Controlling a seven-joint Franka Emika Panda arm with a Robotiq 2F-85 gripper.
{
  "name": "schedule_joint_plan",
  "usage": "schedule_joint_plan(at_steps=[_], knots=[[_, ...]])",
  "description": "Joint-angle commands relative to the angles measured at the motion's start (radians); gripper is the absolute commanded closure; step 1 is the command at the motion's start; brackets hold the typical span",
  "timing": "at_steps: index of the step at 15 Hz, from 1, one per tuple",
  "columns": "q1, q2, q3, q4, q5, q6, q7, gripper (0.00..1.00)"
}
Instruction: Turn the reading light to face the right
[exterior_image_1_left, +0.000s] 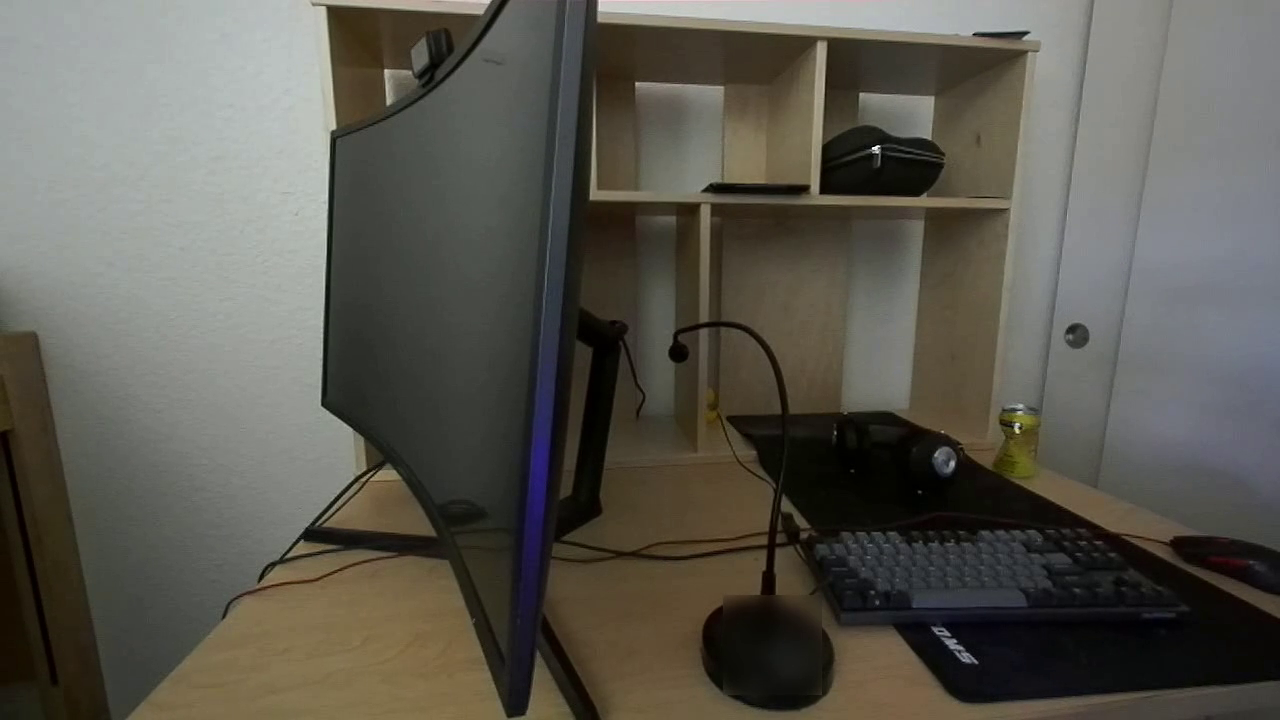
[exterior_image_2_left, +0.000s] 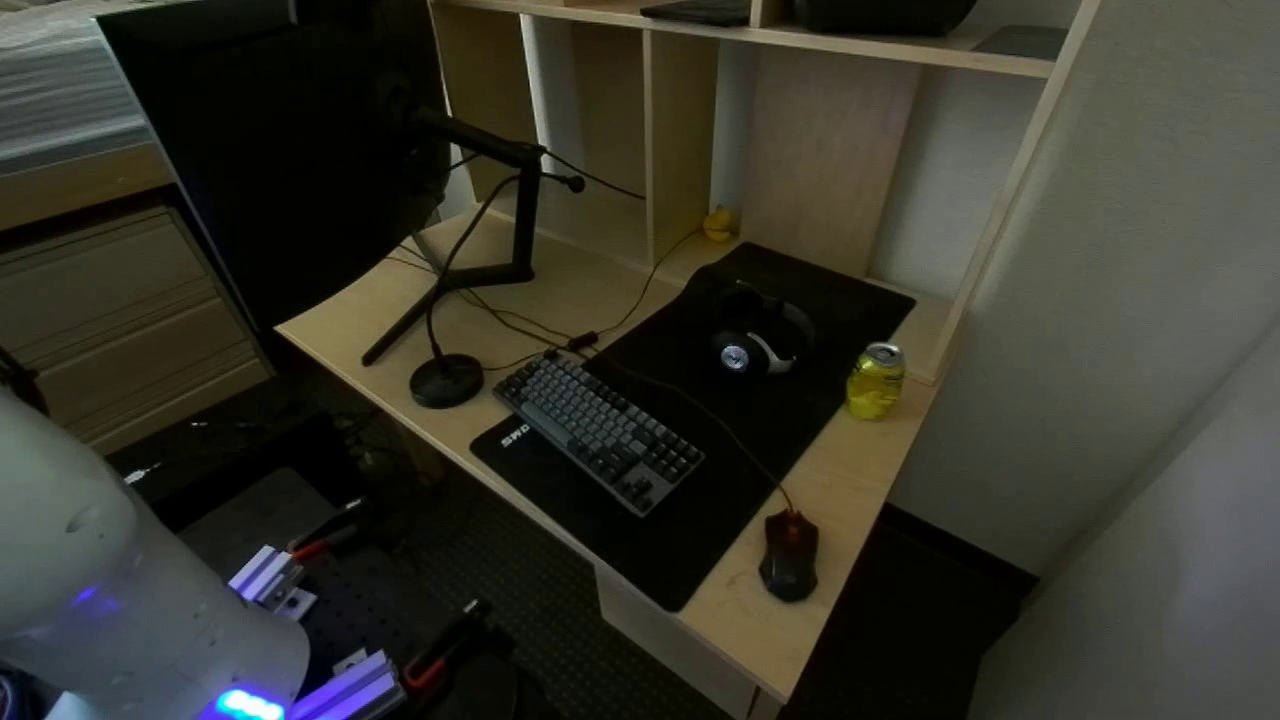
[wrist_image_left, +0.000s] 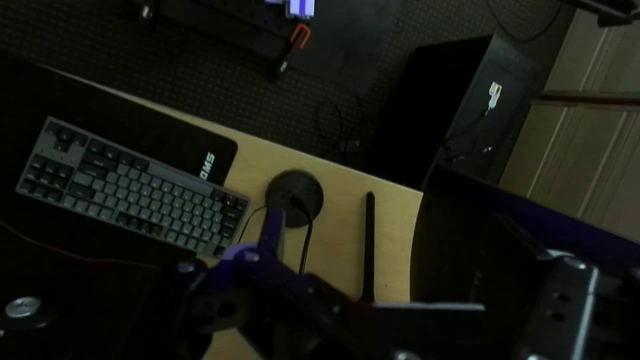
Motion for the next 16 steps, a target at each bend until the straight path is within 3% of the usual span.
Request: schedule_joint_plan(at_steps=[1, 3, 4, 5, 8, 11, 12, 13, 16], knots=[[-0.025, 0.033, 0.019, 0.054, -0.016, -0.064, -0.044, 0.00], [-0.028, 0.025, 0.024, 0.044, -0.012, -0.024, -0.044, 0.00], [-0.034, 0.006, 0.026, 0.017, 0.010, 0.054, -0.035, 0.00], [-0.032, 0.012, 0.027, 0.028, 0.004, -0.007, -0.022, 0.00], [-0.032, 0.012, 0.028, 0.028, 0.005, 0.001, -0.022, 0.00], [-0.023, 0.033, 0.016, 0.064, 0.007, -0.220, -0.027, 0.00], [0.013, 0.112, 0.112, 0.143, 0.096, -0.258, 0.092, 0.00], [0.014, 0.123, 0.128, 0.142, 0.137, -0.293, 0.110, 0.00], [0.025, 0.217, 0.260, 0.210, 0.256, -0.312, 0.279, 0.00]])
